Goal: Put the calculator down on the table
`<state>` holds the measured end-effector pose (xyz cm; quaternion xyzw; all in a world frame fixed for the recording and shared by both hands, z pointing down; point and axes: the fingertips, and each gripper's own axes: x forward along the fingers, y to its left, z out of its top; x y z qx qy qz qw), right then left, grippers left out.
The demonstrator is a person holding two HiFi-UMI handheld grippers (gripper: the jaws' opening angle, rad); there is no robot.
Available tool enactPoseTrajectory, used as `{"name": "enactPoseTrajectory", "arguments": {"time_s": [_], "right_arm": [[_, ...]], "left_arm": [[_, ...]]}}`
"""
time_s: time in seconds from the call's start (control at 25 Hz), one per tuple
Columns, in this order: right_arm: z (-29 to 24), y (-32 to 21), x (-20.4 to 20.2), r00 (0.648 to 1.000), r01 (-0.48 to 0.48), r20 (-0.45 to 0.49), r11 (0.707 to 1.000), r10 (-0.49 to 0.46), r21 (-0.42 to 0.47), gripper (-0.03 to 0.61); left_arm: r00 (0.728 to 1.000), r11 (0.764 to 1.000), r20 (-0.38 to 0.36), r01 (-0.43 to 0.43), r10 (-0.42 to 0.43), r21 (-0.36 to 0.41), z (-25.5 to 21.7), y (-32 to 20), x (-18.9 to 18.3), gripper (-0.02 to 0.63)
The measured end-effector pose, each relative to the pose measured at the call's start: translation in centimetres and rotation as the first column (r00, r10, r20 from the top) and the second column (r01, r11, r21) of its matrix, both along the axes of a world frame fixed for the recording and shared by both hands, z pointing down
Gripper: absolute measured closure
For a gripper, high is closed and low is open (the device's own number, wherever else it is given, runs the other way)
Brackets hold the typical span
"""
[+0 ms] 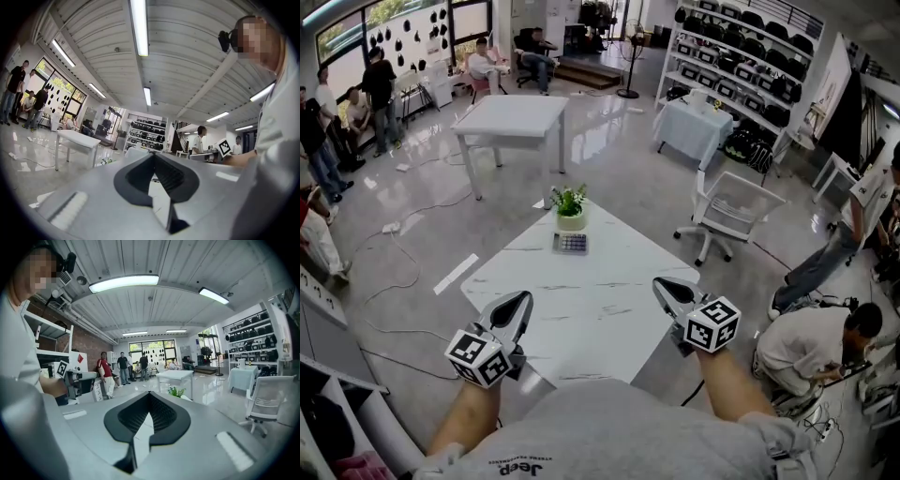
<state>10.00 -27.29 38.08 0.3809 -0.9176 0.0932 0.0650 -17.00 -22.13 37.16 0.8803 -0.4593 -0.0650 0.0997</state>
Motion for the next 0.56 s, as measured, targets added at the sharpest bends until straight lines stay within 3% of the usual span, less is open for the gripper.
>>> {"name": "enactPoseTrajectory", "arguments": {"time_s": [0.56], "right_arm": [[0.31,-0.21,-0.91,1.000,0.011,-0.006,1.000,-0.011,0.001,0.575]], "left_arm": [[1.000,1.000,-0.020,-0.016,0.016,-0.008,0.24,-0.39,-0.22,0.552]]}}
